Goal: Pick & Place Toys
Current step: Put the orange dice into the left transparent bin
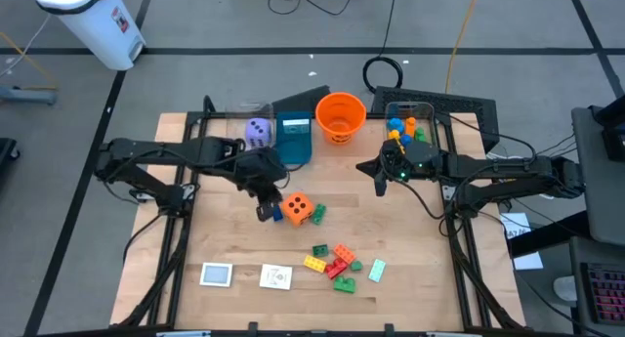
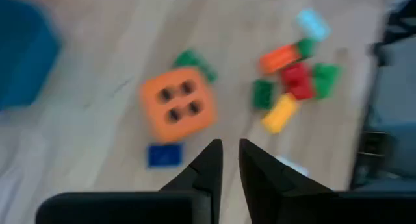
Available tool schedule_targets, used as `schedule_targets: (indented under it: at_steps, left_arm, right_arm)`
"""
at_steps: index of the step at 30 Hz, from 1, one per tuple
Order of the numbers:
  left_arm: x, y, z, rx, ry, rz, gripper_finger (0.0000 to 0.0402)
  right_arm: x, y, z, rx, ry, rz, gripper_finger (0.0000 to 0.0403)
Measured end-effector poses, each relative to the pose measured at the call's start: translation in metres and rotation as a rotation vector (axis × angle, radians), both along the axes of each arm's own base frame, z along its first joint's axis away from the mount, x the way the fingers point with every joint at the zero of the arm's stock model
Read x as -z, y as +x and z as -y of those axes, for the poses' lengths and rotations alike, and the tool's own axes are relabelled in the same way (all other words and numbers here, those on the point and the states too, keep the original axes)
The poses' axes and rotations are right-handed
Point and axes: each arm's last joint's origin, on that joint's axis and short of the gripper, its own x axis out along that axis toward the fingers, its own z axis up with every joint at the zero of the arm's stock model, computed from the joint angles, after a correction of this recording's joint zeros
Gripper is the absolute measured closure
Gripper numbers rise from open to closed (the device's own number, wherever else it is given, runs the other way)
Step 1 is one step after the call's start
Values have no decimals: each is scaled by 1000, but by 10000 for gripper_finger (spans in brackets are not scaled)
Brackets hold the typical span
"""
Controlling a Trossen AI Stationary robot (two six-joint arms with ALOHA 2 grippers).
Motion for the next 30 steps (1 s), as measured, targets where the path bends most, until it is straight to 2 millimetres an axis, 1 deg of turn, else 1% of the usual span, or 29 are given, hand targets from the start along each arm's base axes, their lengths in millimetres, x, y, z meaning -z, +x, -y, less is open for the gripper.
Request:
schedule_targets:
  at_steps: [3, 5, 10, 14, 18, 22, 24, 28, 30]
  left_arm:
    - [-3, 6, 9, 86, 13, 71, 333]
    - [-2, 7, 12, 89, 32, 74, 328]
    - [3, 10, 8, 61, 40, 42, 304]
    - [6, 14, 2, 36, 35, 41, 266]
    - [11, 19, -2, 41, 41, 23, 214]
    - [25, 29, -4, 81, 41, -29, 161]
    - [35, 36, -5, 95, 49, -61, 140]
    - [58, 50, -10, 99, 56, -136, 107]
    - [65, 54, -14, 93, 57, -159, 95]
  right_arm:
    - [0, 0, 0, -13, -40, -8, 403]
    - [0, 0, 0, -17, -52, -10, 403]
    - [0, 0, 0, -17, -53, -13, 403]
    - [1, 0, 0, -18, -52, -19, 403]
    - [1, 0, 0, -18, -53, -25, 403]
    - [3, -1, 0, -23, -63, -45, 403]
    - [3, -1, 0, -24, -65, -49, 403]
    - [4, -2, 0, -24, -62, -62, 403]
    - [5, -2, 0, -25, -61, -70, 403]
